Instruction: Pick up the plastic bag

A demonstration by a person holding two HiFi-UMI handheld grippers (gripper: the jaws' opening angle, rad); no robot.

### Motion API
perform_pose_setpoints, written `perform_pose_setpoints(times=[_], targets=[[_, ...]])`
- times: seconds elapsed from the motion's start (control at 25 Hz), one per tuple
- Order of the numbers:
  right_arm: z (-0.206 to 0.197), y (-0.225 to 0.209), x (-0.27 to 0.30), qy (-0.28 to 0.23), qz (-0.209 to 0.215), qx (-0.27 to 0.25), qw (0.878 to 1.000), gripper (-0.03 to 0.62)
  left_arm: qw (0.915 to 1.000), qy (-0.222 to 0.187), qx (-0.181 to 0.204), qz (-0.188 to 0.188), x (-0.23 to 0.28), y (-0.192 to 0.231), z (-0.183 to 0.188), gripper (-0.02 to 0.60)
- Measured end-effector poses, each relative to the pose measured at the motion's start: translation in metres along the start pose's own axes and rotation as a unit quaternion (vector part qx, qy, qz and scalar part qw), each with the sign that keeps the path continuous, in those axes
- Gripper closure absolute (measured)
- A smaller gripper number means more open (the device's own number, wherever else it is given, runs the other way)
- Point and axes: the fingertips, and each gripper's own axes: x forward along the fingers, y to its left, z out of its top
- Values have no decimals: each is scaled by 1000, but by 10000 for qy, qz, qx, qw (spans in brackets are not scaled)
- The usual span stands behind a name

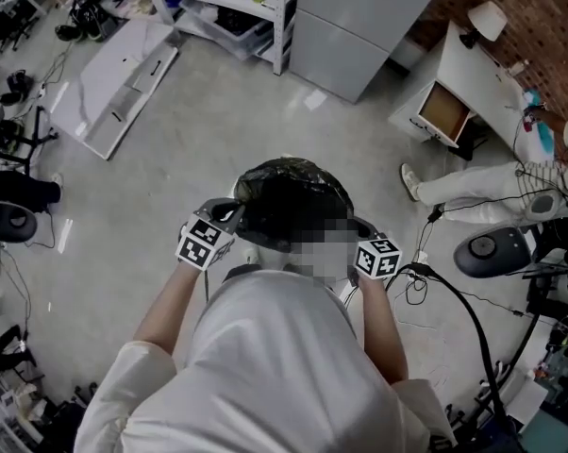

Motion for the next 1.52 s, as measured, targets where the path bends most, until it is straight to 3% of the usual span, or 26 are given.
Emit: perform_pose_setpoints(times=[0.44,0.72,1.52], targets=[[6,12,-5,-59,64,-395,9992,592,9997,-91,192,154,-9,-3,2,578],[41,25,-22,-420,49,-857,9954,592,9984,-438,244,255,-29,-9,38,578],[54,27,-7,-528,199,-973,9936,592,9981,-480,242,293,-22,4,43,578]])
